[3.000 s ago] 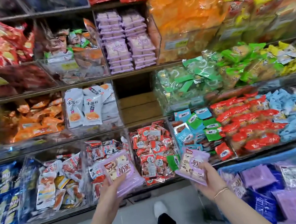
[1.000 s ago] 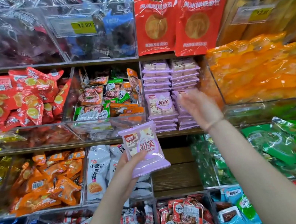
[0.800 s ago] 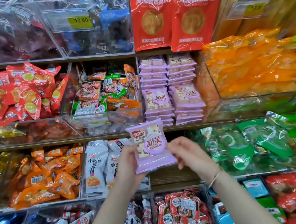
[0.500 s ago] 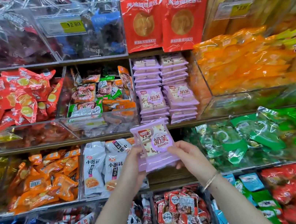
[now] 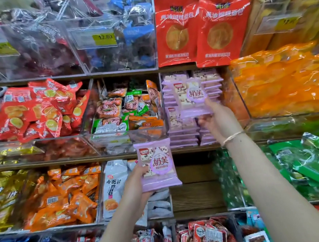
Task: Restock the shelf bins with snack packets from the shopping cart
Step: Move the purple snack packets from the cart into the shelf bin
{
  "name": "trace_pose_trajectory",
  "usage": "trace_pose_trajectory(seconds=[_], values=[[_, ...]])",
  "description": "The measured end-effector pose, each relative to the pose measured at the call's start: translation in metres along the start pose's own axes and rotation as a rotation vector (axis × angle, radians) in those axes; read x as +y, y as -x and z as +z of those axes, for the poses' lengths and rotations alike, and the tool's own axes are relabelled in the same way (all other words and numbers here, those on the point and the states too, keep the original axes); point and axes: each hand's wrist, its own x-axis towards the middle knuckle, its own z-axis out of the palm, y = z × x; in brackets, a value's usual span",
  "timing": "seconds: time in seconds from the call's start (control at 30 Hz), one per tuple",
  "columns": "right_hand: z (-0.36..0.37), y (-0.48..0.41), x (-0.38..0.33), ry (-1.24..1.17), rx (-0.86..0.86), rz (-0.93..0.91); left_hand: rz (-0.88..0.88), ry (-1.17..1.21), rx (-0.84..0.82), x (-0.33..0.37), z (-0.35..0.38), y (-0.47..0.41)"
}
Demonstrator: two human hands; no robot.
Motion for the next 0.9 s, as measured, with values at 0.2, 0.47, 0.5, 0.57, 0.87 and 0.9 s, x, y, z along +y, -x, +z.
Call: trace_pose_trajectory(seconds=[0.2, 0.47, 0.5, 0.57, 0.87, 0.9], values=[[0.031, -0.052, -0.014, -0.054, 0.025, 0.018, -0.005, 0.007, 0.011, 0.003, -0.008, -0.001], [0.041, -0.072, -0.016, -0.042, 0.088, 0.006, -0.011, -0.007, -0.028, 0.0, -0.005, -0.012], [0.039, -0.072, -0.014, -0.046, 0.097, 0.002, -0.013, -0.016, -0.039, -0.001, -0.004, -0.013], [0.034, -0.072, -0.011, -0.054, 0.103, 0.005, -0.019, -0.026, -0.051, -0.004, -0.001, -0.014], [0.033, -0.08, -0.016, -0.033, 0.121, 0.043, -0.025, -0.008, -0.068, -0.008, -0.001, -0.015], [0.032, -0.08, -0.016, -0.033, 0.119, 0.049, -0.026, -0.003, -0.067, -0.009, -0.001, -0.015]])
